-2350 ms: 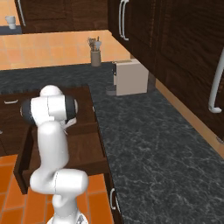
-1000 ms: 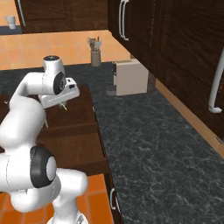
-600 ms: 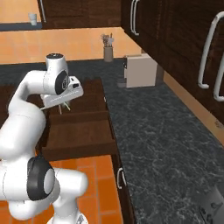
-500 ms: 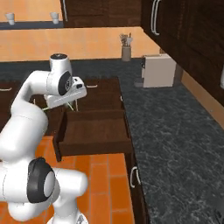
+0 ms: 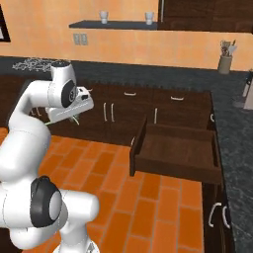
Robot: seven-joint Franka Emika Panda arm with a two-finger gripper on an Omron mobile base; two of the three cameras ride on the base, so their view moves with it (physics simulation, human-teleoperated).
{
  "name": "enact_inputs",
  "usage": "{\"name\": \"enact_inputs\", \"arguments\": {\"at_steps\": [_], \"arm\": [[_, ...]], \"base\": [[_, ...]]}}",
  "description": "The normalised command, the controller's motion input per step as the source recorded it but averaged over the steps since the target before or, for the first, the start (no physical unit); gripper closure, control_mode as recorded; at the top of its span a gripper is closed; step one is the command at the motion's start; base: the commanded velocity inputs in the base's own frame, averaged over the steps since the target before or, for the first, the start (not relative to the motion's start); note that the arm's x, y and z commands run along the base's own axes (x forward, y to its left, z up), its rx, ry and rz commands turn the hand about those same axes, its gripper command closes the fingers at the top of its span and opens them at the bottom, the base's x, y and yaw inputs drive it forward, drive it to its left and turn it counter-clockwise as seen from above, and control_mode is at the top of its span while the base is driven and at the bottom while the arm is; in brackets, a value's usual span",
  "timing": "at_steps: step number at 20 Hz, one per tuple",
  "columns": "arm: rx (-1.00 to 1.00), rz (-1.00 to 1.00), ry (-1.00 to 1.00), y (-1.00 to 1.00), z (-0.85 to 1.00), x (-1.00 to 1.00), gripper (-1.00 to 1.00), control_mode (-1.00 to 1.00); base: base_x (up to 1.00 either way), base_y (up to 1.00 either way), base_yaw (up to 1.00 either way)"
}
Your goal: Take a straw from the drawer in front and place it inside the glass cup on the dining counter.
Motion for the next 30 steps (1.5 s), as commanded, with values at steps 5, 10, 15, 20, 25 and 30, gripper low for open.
{"name": "enact_inputs", "arguments": {"at_steps": [5,10,15,20,25,30], "arm": [[0.00,0.00,0.00,0.00,0.00,0.00,1.00,1.00],[0.00,0.00,0.00,0.00,0.00,0.00,1.00,1.00],[0.00,0.00,0.00,0.00,0.00,0.00,1.00,1.00],[0.00,0.00,0.00,0.00,0.00,0.00,1.00,1.00],[0.00,0.00,0.00,0.00,0.00,0.00,1.00,1.00],[0.00,0.00,0.00,0.00,0.00,0.00,1.00,1.00]], "base": [[-1.00,0.22,-0.17],[-1.00,0.38,-0.23],[-1.00,0.24,-0.21],[-1.00,0.10,-0.19],[-1.00,0.15,-0.15],[-1.00,0.43,0.00]]}}
